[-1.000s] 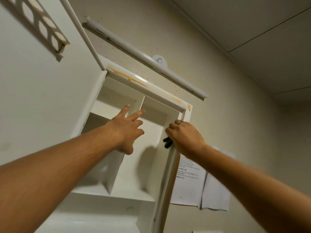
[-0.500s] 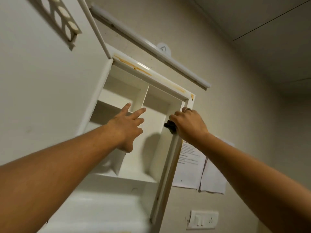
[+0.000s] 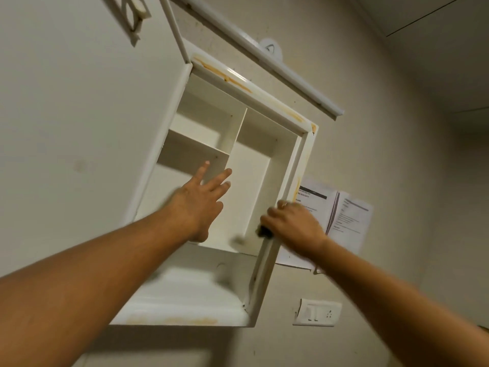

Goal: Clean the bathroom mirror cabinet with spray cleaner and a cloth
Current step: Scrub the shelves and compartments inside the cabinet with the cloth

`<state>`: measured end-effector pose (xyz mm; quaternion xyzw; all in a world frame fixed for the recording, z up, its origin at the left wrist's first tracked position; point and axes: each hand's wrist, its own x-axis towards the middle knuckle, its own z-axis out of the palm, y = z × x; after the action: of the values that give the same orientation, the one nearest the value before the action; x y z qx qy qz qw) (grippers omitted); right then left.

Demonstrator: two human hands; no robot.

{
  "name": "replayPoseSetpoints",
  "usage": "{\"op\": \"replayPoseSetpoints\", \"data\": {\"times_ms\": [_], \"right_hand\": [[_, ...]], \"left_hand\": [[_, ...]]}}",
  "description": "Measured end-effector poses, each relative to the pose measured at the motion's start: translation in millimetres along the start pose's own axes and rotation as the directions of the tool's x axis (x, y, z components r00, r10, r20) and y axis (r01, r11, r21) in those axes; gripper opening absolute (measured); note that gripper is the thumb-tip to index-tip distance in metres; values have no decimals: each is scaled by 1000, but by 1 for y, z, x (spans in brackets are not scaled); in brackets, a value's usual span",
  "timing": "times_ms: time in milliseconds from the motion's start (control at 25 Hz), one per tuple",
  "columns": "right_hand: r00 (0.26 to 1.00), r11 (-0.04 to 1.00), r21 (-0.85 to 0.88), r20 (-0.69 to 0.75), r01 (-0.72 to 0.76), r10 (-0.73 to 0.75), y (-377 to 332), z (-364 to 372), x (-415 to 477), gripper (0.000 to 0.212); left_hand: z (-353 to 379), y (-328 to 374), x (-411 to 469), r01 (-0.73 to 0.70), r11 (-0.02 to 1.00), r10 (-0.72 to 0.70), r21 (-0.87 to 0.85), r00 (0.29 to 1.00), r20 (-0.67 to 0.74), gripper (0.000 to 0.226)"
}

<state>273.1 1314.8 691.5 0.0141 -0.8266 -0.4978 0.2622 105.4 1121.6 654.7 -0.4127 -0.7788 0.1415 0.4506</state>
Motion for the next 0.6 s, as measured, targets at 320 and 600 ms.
{"op": "replayPoseSetpoints", "data": {"times_ms": [320, 600], "right_hand": [[983, 960, 212, 27, -183, 182, -45, 25, -27, 26], [989, 992, 66, 94, 108, -114, -19, 5, -8, 17]], "left_hand": [[14, 6, -1, 3, 1000, -3, -13, 1000, -21, 67], [18, 10, -14, -27, 1000, 27, -7, 1000, 4, 66]]}}
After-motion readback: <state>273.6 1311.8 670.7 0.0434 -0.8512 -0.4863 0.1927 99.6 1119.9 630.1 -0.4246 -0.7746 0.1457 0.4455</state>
